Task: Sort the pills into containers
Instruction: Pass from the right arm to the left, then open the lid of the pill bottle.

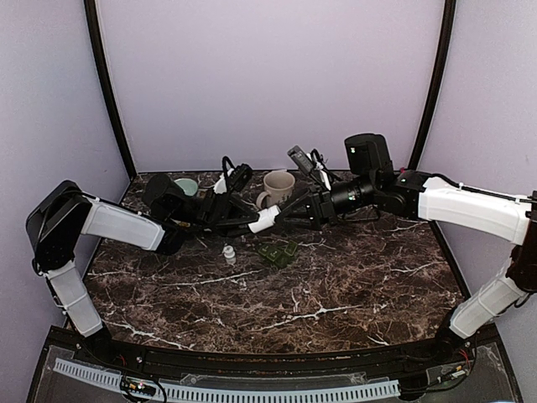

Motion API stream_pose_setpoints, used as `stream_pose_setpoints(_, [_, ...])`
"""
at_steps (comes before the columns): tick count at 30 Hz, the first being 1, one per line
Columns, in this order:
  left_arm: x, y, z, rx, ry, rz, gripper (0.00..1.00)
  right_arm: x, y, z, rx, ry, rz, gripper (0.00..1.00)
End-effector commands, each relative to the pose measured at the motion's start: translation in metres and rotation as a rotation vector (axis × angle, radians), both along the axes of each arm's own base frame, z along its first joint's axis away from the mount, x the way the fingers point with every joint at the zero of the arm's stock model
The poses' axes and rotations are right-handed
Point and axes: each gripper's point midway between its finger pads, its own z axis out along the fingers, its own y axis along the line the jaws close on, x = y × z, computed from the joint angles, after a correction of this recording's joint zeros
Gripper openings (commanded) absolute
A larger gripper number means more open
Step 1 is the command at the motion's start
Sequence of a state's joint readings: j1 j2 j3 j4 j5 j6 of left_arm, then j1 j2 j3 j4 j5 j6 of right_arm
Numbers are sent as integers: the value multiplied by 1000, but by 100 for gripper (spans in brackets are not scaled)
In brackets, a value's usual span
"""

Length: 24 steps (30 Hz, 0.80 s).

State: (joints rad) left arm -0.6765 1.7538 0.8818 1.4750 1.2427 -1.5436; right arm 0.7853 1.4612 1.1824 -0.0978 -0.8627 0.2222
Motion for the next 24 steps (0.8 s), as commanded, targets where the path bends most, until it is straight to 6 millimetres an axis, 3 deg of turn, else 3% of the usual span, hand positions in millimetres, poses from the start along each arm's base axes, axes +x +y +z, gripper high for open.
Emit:
stream_pose_setpoints(1, [-10, 7, 19, -39, -131, -2, 14, 13, -7, 3, -8, -12, -70, 57])
stream_pose_setpoints(13, [-1, 9, 17, -25, -174, 60, 14, 5, -15, 13, 1, 6, -87, 60])
stream_pose_setpoints(14, [-1, 9, 16, -21, -173, 61, 14, 3, -17, 3, -14, 26, -87, 60])
stream_pose_setpoints(19, [0, 9, 15, -13, -198, 79, 13, 4, -20, 5, -12, 54, -117, 61])
stream_pose_setpoints(24, [4, 10, 8, 35, -241, 129, 13, 5, -16, 18, 17, 154, -132, 59])
